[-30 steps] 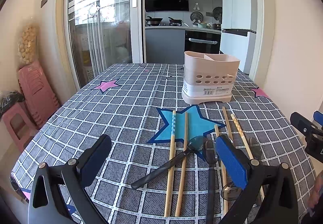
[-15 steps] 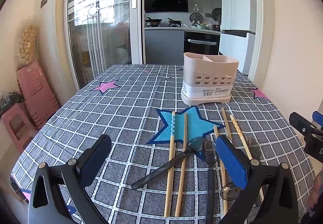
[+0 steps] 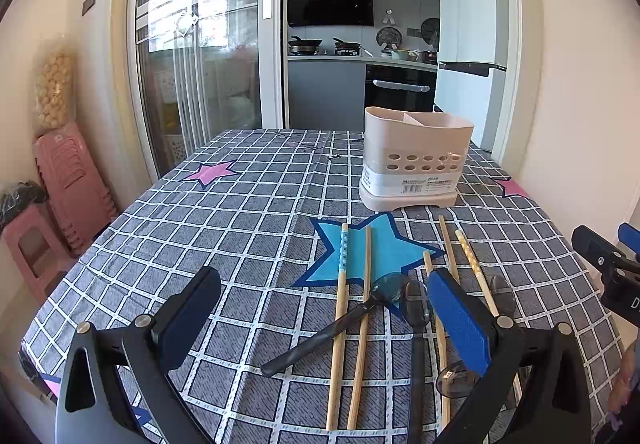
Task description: Organize utensils
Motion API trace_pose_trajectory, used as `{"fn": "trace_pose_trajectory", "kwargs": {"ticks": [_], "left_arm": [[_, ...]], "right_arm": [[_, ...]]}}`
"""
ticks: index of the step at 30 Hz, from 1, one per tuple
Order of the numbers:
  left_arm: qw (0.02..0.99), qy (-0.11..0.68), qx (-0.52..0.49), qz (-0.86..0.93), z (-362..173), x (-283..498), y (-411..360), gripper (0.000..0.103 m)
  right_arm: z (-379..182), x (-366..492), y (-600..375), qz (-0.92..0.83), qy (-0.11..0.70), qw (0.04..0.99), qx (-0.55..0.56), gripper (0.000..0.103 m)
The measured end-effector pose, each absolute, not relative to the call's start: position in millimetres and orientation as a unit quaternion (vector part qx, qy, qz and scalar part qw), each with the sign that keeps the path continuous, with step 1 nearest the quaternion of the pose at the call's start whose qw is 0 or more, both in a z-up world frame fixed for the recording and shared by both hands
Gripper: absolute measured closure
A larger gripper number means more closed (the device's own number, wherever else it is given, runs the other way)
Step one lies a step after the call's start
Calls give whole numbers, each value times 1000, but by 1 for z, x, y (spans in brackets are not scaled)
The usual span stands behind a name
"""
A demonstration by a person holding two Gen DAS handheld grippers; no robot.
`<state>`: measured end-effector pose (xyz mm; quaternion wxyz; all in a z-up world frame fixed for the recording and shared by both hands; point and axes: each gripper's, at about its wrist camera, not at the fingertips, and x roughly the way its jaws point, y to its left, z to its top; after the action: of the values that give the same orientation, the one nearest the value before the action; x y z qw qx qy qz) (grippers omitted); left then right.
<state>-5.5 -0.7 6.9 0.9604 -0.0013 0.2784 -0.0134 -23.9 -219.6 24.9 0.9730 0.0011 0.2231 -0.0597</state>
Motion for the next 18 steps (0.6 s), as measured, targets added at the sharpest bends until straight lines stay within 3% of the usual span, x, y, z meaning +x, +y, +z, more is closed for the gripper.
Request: {"fn": "trace_pose_trajectory", "kwargs": {"ticks": [18], "left_arm": [[960, 278, -3, -13, 7, -7, 2, 0]], "right_arm": [[25, -26, -215, -58, 222, 973, -1, 0]]}}
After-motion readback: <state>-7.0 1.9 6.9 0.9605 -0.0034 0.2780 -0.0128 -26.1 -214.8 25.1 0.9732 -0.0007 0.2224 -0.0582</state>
